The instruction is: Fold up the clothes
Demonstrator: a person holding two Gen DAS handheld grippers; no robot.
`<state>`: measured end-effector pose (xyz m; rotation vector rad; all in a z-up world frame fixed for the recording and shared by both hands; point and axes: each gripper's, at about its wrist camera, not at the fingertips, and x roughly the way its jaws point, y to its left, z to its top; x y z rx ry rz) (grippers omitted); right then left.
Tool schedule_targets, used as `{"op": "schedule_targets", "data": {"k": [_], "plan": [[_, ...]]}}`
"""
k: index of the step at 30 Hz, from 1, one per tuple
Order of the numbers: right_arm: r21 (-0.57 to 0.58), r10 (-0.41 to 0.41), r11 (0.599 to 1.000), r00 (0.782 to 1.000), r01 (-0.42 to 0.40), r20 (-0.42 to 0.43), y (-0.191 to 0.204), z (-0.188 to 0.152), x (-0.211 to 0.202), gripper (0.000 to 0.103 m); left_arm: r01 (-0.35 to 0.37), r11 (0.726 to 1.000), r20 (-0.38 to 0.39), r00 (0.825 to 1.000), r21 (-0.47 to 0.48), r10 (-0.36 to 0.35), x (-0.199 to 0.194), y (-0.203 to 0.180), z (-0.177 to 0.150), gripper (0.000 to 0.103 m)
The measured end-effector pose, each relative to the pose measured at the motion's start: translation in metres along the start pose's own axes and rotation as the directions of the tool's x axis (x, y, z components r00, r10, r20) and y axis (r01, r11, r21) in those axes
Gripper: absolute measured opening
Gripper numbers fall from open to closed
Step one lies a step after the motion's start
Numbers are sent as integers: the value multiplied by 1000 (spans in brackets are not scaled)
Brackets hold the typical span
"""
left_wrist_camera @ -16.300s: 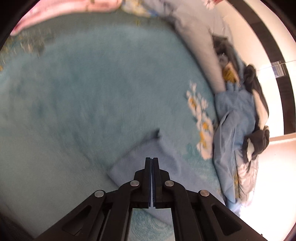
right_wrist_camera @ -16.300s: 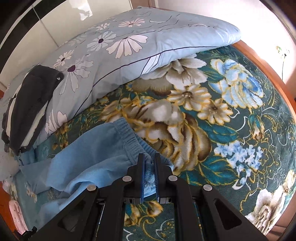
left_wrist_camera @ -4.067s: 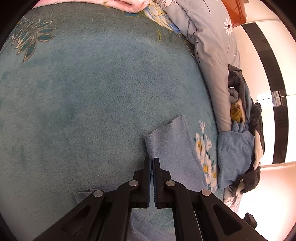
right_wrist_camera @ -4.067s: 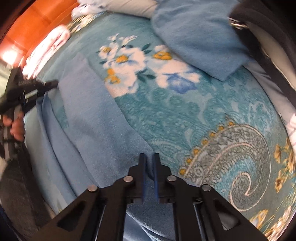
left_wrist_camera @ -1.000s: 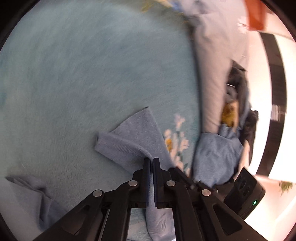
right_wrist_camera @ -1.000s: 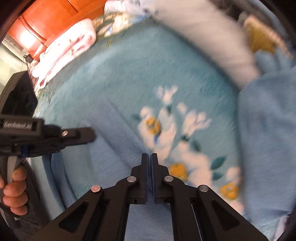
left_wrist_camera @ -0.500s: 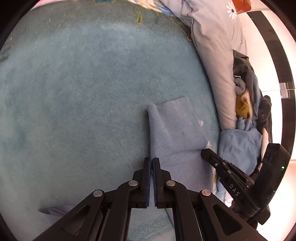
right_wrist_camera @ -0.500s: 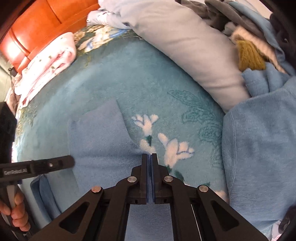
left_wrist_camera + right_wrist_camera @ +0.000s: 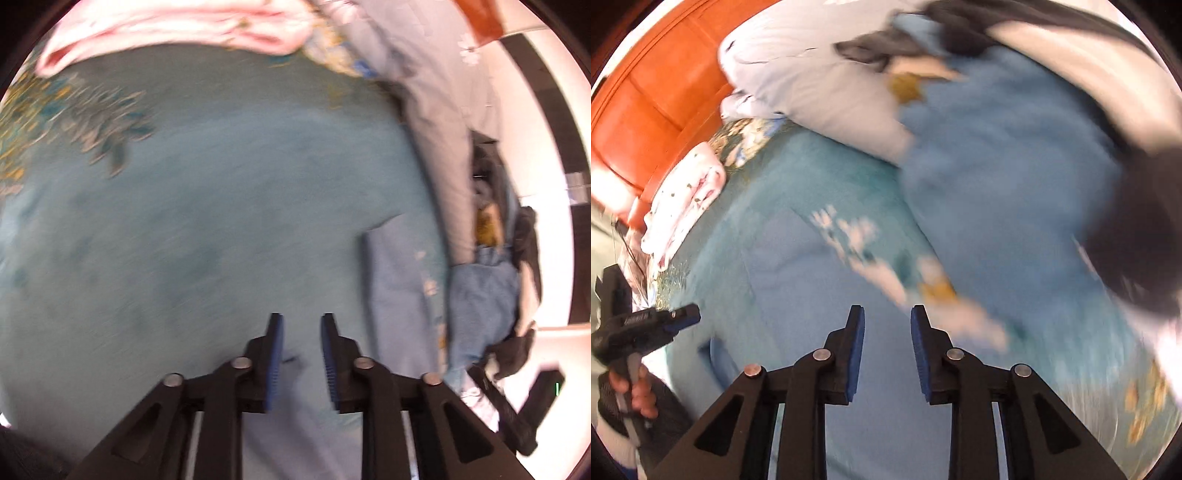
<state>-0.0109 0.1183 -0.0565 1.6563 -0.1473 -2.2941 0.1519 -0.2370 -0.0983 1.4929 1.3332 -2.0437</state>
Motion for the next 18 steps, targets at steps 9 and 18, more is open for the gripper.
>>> {"op": "schedule_targets", "data": {"k": [9,18], "plan": [[106,-120,986,991,126,-64,-28,-119,-56,26,-81,995,-107,990,63,88,21,-16,-22,34],[295,-193,936,981,192,-26,-70,-165,-117,27,-92,989,-62,993,119,100,-3,-1,-41,9]]}}
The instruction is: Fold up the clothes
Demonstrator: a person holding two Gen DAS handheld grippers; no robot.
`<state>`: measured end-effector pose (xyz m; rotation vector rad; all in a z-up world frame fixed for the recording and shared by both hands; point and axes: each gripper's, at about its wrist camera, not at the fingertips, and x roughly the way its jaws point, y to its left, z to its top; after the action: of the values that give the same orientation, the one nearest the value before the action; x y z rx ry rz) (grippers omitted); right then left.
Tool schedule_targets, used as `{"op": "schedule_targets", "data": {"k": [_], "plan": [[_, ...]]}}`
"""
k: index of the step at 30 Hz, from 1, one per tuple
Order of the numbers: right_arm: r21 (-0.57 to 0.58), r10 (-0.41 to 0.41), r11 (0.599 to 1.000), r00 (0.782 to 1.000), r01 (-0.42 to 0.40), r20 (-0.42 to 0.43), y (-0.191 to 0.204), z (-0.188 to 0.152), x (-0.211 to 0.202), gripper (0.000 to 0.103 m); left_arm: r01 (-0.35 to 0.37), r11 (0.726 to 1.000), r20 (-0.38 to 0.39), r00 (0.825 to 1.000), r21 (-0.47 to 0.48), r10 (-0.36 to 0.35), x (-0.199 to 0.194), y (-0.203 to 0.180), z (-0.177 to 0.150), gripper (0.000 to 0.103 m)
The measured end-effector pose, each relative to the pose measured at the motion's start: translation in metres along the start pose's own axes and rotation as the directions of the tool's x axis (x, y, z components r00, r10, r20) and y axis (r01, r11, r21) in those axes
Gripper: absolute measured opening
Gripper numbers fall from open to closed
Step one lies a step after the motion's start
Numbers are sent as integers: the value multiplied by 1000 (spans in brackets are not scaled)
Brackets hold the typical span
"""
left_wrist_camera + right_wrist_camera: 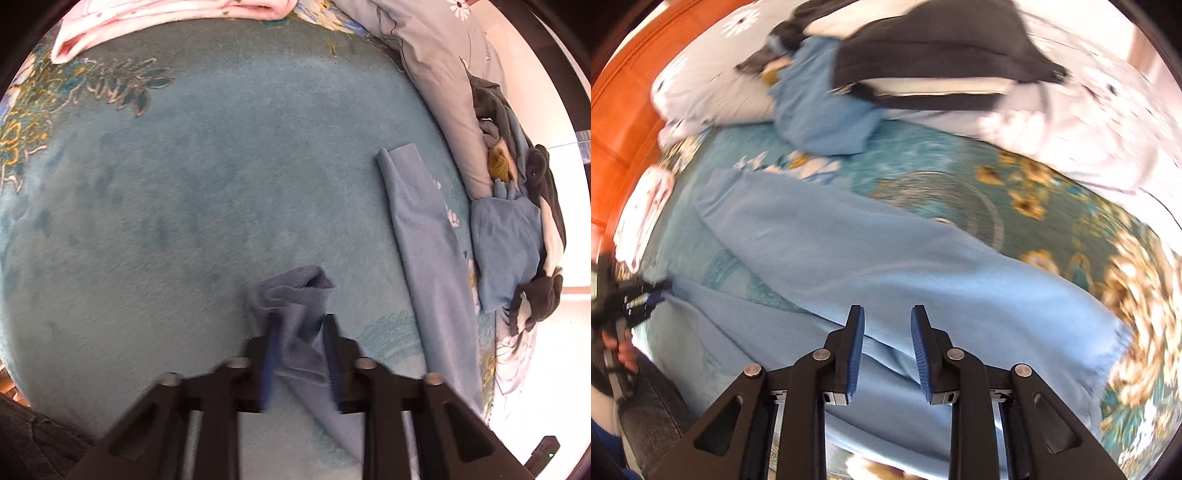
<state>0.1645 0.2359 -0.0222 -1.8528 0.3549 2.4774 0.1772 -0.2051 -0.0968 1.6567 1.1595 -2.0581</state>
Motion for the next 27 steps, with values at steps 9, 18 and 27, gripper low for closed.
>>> {"op": "schedule_targets", "data": {"k": [9,18,27], "plan": [[146,-20,989,999,16,26,-45,-30,-25,27,363,931,255,899,26,-357,-61,5,3,5],[260,-11,966,1000,11,-2,-67,-60,-20,27,327,892,175,943,-311,-284,-25,58,6,3],[302,-73,951,997,70,-1,-97,-78,-46,27,192,936,81,981,-297,-176,-3,41,13,40]]}}
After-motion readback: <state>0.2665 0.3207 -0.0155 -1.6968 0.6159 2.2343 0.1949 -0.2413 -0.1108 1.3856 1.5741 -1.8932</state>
